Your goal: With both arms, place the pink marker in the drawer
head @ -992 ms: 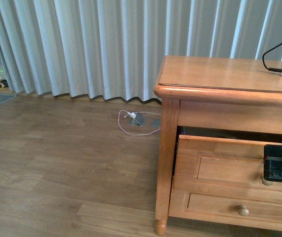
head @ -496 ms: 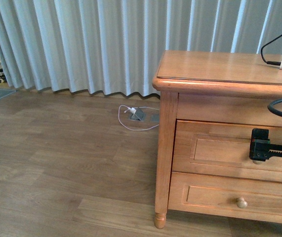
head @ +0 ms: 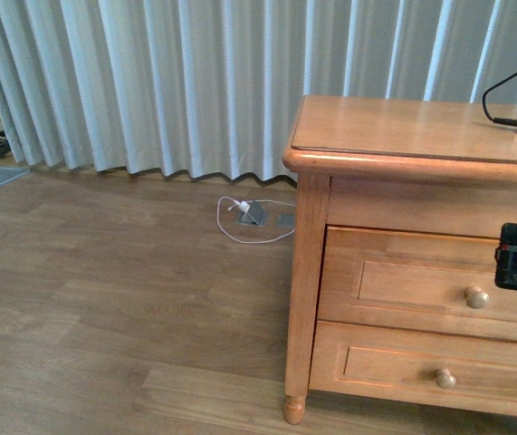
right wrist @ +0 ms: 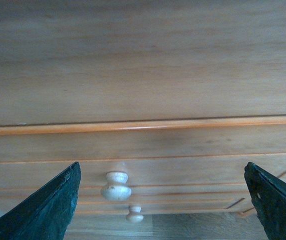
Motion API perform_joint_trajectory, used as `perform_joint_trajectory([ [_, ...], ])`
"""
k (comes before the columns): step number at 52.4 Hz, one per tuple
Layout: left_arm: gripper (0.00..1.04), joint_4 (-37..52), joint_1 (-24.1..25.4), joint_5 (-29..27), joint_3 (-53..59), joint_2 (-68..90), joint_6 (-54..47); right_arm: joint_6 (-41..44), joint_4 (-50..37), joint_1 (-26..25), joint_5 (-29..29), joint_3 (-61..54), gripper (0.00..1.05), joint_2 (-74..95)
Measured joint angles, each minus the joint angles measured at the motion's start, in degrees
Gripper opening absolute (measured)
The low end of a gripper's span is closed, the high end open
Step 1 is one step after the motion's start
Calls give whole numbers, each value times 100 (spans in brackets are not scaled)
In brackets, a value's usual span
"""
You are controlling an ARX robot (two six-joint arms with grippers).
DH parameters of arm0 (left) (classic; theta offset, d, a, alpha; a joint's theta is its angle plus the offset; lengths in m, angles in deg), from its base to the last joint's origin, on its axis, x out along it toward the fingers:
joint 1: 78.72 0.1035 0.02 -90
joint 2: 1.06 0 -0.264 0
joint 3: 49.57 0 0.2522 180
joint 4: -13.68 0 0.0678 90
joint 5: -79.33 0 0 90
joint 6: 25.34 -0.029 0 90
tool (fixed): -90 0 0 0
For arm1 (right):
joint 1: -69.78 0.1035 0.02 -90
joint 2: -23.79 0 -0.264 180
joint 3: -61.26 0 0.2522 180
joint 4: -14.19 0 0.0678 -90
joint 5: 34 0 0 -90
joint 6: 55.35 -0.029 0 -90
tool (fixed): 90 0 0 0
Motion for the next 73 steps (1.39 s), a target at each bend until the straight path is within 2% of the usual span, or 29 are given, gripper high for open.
perform_joint_trajectory([
  [9, 99, 0, 0, 0, 0, 0, 0, -4, 791, -118, -592, -1021, 96, -1709],
  [21, 99, 0, 0, 0, 0, 0, 0, 15, 2787, -457, -1462, -2103, 96, -4857],
  [25, 99, 0, 0, 0, 0, 0, 0, 52, 3602, -592, -1908, -2299, 96, -5873],
  [28, 99, 0, 0, 0, 0, 0, 0, 136, 4113, -669, -1937, -2396, 96, -6551],
  [38, 99, 0, 0, 0, 0, 0, 0, 225, 4253, -723, -1930, -2430, 96, -6968],
  [39, 99, 0, 0, 0, 0, 0, 0, 238, 4109, -699, -1799, -2492, 95, -6981],
  [43, 99, 0, 0, 0, 0, 0, 0, 365, 2575, -501, -942, -3132, 81, -7219],
  [45, 99, 0, 0, 0, 0, 0, 0, 396, 2037, -426, -739, -3353, 74, -7346],
  [48, 99, 0, 0, 2, 0, 0, 0, 431, 1720, -341, -608, -3515, 64, -7514],
  [52, 99, 0, 0, 0, 0, 0, 0, 455, 1707, -212, -511, -3687, 48, -7733],
  [56, 99, 0, 0, 0, 0, 0, 0, 472, 1788, 184, 7, -3832, 33, -7921],
  [64, 99, 0, 0, -2, 0, 0, 0, 487, 1945, 391, 55, -4024, 3, -8290],
  [73, 99, 0, 0, 0, 0, 0, 0, 503, 2194, 393, 70, -4177, 1, -8697],
])
